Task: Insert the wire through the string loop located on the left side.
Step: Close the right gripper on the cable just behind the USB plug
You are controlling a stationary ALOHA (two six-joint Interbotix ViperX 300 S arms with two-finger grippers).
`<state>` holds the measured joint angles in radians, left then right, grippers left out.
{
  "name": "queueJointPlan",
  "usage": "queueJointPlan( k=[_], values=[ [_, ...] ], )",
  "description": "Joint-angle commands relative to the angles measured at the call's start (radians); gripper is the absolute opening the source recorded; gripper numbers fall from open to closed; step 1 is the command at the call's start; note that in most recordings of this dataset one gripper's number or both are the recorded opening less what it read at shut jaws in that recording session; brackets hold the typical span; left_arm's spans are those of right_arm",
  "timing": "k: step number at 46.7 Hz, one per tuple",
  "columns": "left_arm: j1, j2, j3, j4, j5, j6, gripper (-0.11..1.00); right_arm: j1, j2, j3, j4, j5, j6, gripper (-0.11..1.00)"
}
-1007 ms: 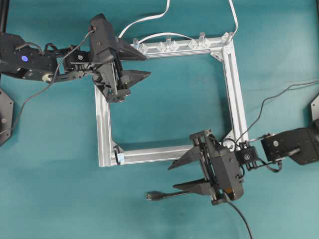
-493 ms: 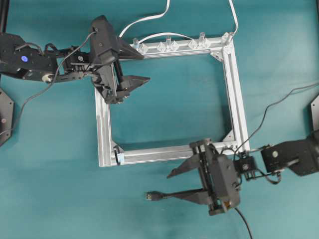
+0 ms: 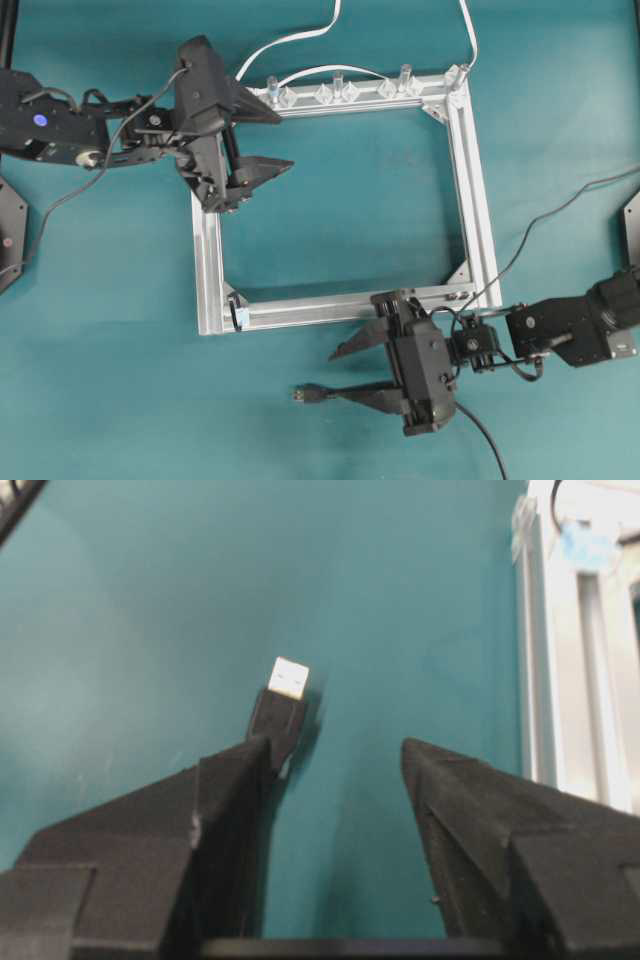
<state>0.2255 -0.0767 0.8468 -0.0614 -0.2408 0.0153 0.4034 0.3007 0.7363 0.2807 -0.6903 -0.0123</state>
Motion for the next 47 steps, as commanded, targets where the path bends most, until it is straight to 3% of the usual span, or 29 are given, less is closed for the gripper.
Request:
queueJointPlan(
  k=[1, 11, 47],
  values=[
    [-0.003, -0.038, 0.005, 0.005, -0.003, 0.008, 0.85, 0.017, -0.009, -0.017, 0.009, -0.005, -0.002, 0.59],
    [-0.005, -0.058, 0.028, 0.003, -0.002, 0.006, 0.85, 0.035, 0.017, -0.035, 0.031, -0.003, -0.002, 0.59],
    [-0.011, -0.057, 0.029, 0.003, -0.002, 0.006, 0.85, 0.058, 0.069, -0.067, 0.032, 0.063, -0.003, 0.59]
  ],
)
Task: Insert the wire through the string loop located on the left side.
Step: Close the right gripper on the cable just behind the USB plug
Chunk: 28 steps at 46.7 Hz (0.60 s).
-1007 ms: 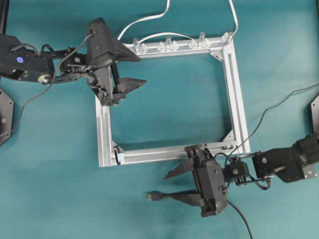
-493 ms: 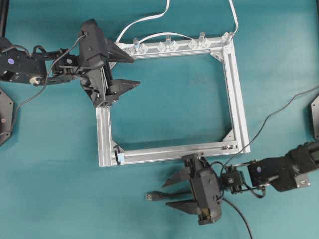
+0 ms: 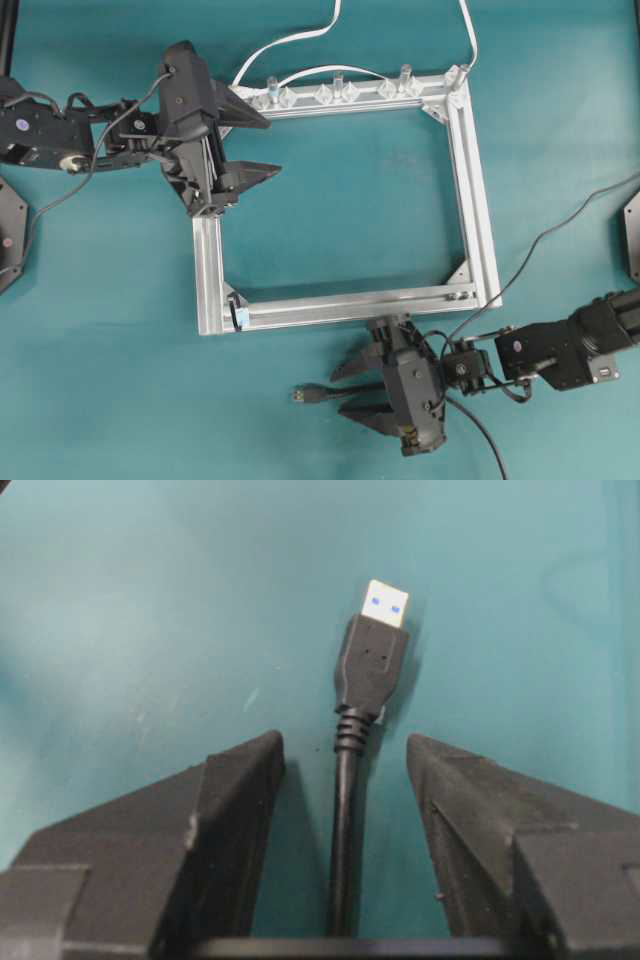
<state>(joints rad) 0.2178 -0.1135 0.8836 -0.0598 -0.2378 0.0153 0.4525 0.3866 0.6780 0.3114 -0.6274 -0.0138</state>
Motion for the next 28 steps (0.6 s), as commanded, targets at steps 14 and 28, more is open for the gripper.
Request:
queueJointPlan(
  k=[14, 28],
  values=[
    [-0.005, -0.021, -0.008, 0.002, -0.005, 0.006, 0.85, 0.009, -0.018, -0.008, 0.002, 0.008, 0.002, 0.45],
    [-0.008, -0.021, -0.009, 0.003, -0.005, 0.006, 0.85, 0.009, -0.018, -0.029, 0.002, 0.143, 0.020, 0.07]
  ],
)
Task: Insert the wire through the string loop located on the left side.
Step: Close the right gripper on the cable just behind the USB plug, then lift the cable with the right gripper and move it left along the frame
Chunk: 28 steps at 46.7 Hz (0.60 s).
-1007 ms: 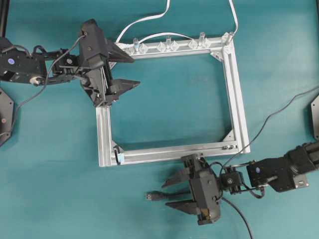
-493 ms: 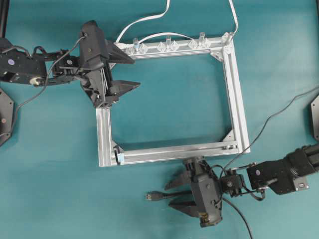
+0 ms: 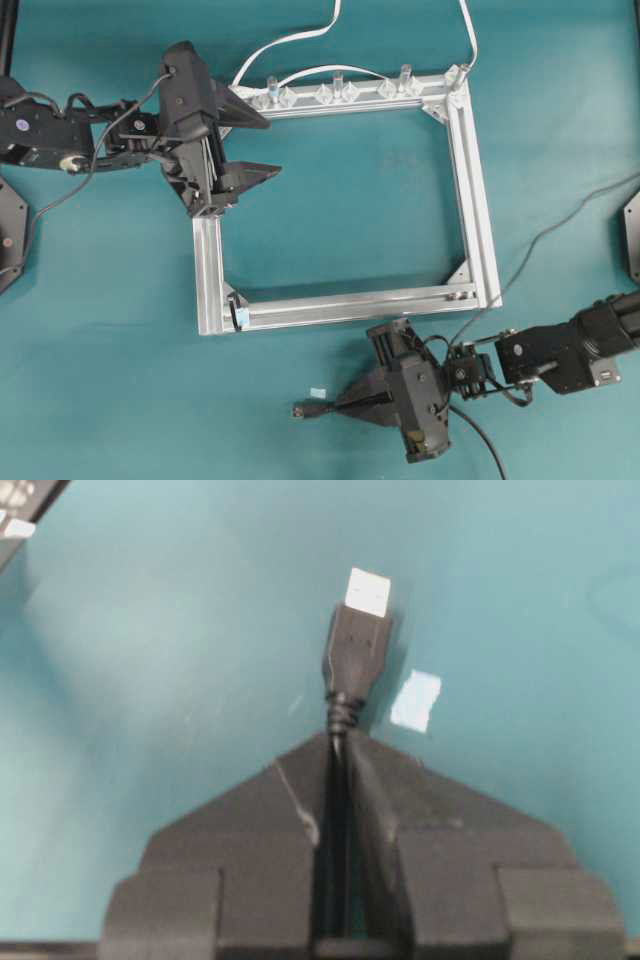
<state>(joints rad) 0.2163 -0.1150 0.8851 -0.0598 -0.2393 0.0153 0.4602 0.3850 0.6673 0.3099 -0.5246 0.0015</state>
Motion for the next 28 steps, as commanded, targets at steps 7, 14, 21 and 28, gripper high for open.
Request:
queueJointPlan(
  k=[7, 14, 21, 28],
  values=[
    [-0.009, -0.020, -0.011, 0.003, -0.003, 0.006, 0.85, 0.000, -0.017, -0.035, 0.003, 0.115, 0.034, 0.07],
    [-0.017, -0.020, -0.011, 0.003, -0.003, 0.006, 0.85, 0.000, -0.017, -0.041, 0.003, 0.106, 0.044, 0.07],
    [-0.026, -0.020, -0.011, 0.002, -0.003, 0.005, 0.85, 0.000, -0.017, -0.041, 0.003, 0.092, 0.044, 0.07],
    [-0.035, -0.021, -0.009, 0.003, -0.002, 0.005, 0.85, 0.000, -0.023, -0.044, 0.003, 0.097, 0.046, 0.07]
  ],
)
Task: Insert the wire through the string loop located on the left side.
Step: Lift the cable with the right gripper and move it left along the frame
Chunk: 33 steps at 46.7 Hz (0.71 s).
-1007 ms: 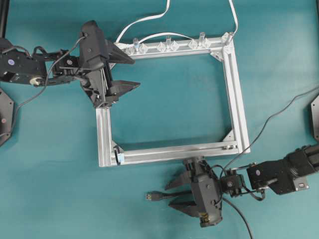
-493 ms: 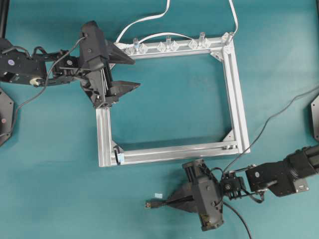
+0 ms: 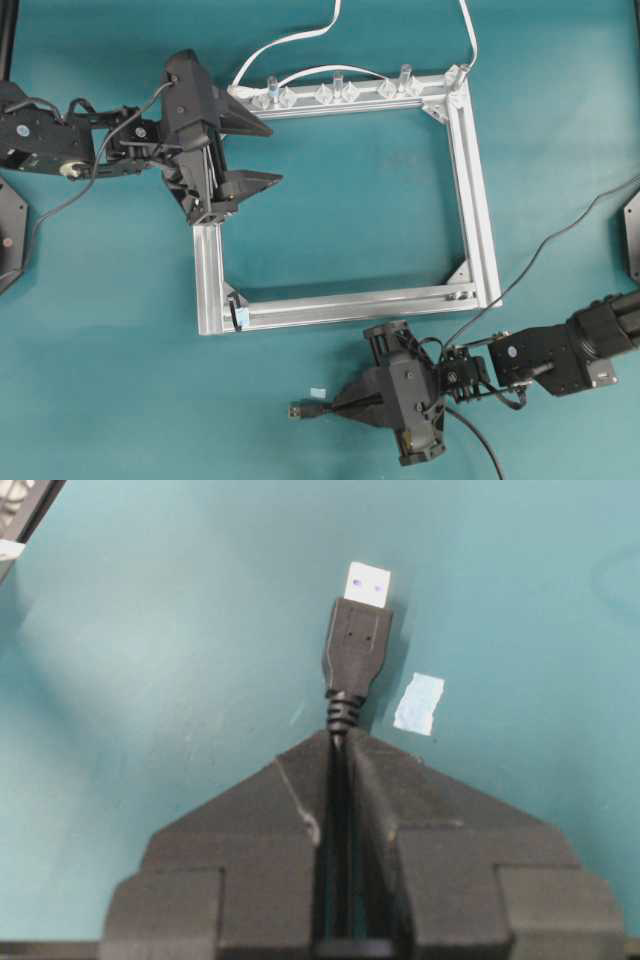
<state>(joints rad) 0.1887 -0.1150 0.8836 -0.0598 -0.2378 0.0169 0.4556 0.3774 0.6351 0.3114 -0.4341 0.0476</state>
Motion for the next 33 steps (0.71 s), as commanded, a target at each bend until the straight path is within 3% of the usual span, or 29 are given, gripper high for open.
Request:
queueJointPlan(
  k=[1, 33],
  values=[
    [-0.009, -0.021, -0.008, 0.003, -0.003, 0.005, 0.85, 0.005, -0.017, -0.012, 0.002, 0.006, 0.000, 0.07],
    [-0.061, -0.118, 0.023, 0.003, 0.133, 0.006, 0.85, -0.040, -0.181, 0.011, -0.020, 0.130, -0.008, 0.07]
  ],
)
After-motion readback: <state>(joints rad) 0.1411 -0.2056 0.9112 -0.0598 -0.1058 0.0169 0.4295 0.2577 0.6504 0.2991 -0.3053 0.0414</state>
